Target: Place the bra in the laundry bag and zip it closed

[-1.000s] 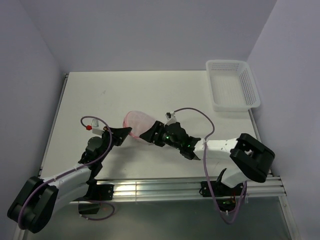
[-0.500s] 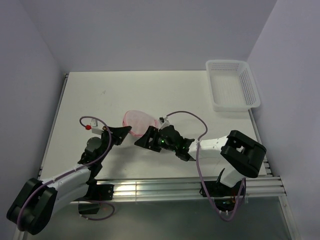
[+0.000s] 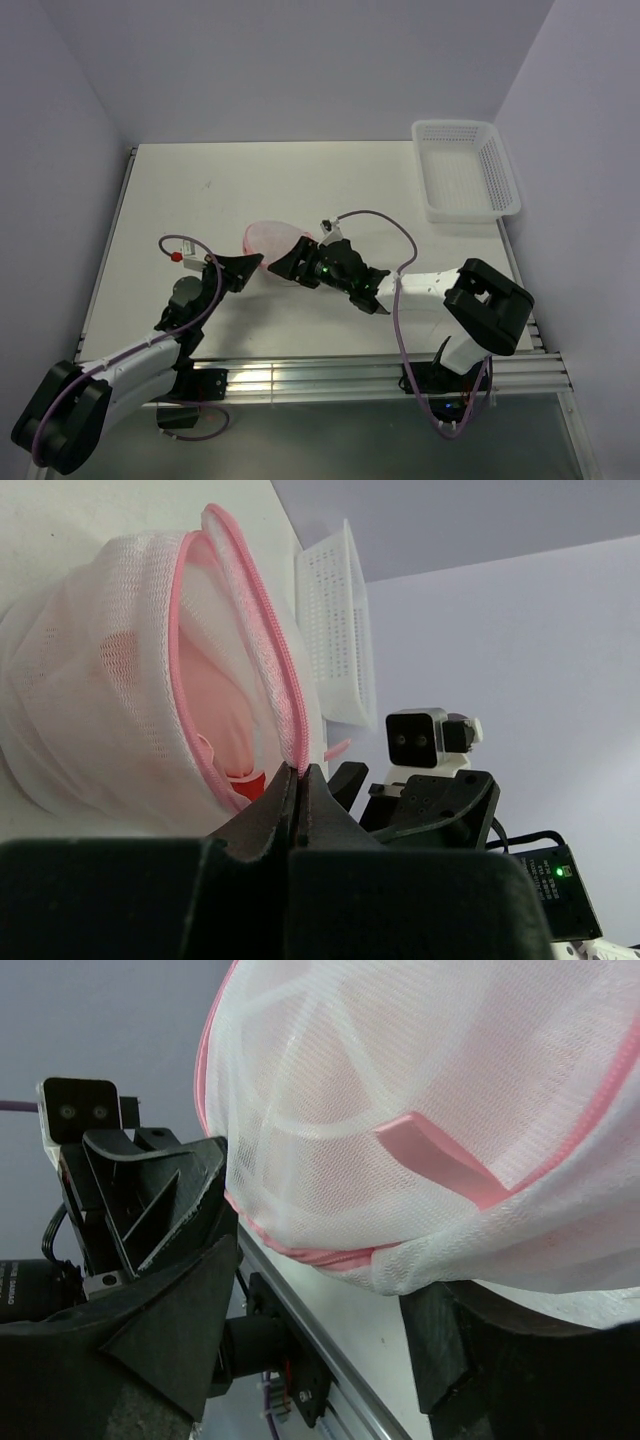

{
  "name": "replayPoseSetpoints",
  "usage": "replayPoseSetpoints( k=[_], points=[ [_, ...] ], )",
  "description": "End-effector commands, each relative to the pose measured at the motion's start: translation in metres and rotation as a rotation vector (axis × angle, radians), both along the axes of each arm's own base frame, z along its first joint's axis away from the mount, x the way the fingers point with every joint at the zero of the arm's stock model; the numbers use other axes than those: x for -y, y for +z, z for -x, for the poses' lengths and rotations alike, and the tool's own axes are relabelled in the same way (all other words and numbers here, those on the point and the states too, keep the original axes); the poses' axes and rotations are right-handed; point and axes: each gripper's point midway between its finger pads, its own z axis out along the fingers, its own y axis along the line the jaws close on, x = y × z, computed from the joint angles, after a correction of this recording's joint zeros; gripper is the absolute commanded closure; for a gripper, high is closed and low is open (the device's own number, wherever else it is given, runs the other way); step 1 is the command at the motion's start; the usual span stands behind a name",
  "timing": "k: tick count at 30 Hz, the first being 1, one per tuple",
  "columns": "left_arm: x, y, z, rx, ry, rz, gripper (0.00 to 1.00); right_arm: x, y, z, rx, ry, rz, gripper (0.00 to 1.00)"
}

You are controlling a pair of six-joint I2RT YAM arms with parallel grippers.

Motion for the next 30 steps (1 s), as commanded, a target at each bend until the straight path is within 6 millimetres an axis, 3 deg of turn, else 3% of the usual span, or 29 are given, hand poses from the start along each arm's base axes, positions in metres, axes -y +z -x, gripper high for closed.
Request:
replayPoseSetpoints(
  k=[1, 7, 11, 14, 18, 19, 21, 22, 24, 25, 26, 30],
  points=[
    [0.005, -0.002, 0.006, -0.001, -0.029, 0.018, 1.0, 0.005, 0.021, -0.018, 0.064, -0.059, -0.051, 0.3],
    [0.004, -0.009, 0.007, -0.018, -0.028, -0.003, 1.0, 0.015, 0.015, -0.027, 0.053, -0.09, -0.054, 0.48],
    [0.003, -0.014, 0.008, -0.026, -0.023, -0.027, 1.0, 0.016, 0.017, -0.029, 0.066, -0.096, -0.071, 0.5],
    [0.003, -0.014, 0.008, -0.018, -0.026, -0.047, 1.0, 0.013, 0.016, -0.026, 0.059, -0.07, -0.084, 0.59],
    [0.003, -0.023, 0.007, -0.04, -0.031, -0.106, 0.99, 0.011, 0.011, -0.026, 0.053, -0.065, -0.087, 0.87],
    [0.004, -0.02, 0.004, -0.018, -0.034, -0.142, 0.95, 0.012, 0.011, -0.027, 0.053, -0.069, -0.089, 0.91],
    [0.0, -0.018, -0.003, -0.023, -0.011, -0.225, 0.7, 0.013, 0.012, -0.027, 0.062, -0.078, -0.092, 0.94],
    [-0.002, -0.018, -0.004, 0.003, -0.012, -0.286, 0.48, 0.014, 0.013, -0.029, 0.063, -0.084, -0.092, 0.95],
    [-0.01, -0.005, -0.005, 0.041, 0.02, -0.338, 0.37, 0.015, 0.014, -0.033, 0.068, -0.098, -0.091, 0.98],
    [-0.015, -0.009, -0.003, 0.031, 0.025, -0.411, 0.35, 0.015, 0.015, -0.034, 0.07, -0.099, -0.093, 0.99],
    [-0.021, 0.003, -0.002, 0.063, 0.048, -0.425, 0.34, 0.015, 0.016, -0.035, 0.072, -0.102, -0.093, 0.99],
    [-0.039, 0.014, 0.006, 0.095, 0.093, -0.537, 0.5, 0.012, 0.012, -0.037, 0.062, -0.101, -0.094, 1.0]
  ],
)
